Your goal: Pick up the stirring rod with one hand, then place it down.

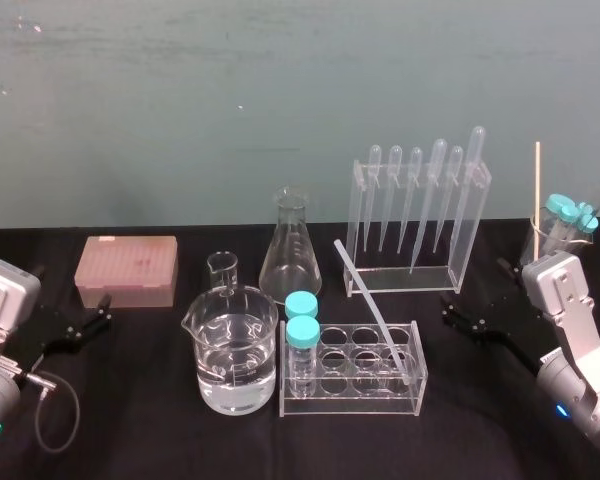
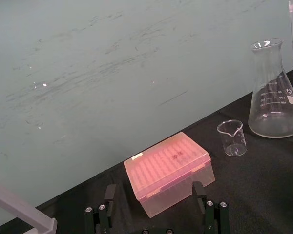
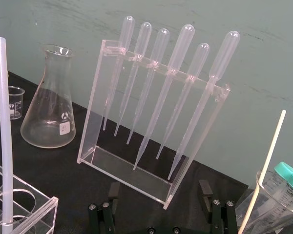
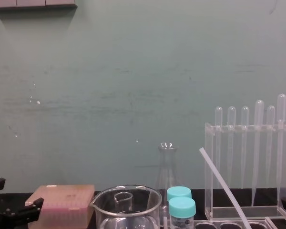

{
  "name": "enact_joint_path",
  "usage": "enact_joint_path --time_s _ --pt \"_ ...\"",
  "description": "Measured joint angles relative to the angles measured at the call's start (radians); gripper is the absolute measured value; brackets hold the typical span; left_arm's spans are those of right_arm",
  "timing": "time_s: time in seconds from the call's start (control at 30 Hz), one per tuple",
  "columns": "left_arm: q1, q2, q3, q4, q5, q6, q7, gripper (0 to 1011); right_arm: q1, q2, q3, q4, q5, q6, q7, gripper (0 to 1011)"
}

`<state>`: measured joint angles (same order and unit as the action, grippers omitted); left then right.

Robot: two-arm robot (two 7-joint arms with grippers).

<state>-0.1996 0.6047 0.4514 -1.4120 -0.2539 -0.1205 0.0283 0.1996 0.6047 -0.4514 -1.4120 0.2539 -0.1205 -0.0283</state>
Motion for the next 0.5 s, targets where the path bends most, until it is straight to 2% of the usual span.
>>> enact_joint_path --time_s 0.5 --pt "0.000 0.000 0.000 0.000 0.000 0.000 0.000 1000 0.000 0.000 0.000 0.000 0.000 0.000 0.000 1003"
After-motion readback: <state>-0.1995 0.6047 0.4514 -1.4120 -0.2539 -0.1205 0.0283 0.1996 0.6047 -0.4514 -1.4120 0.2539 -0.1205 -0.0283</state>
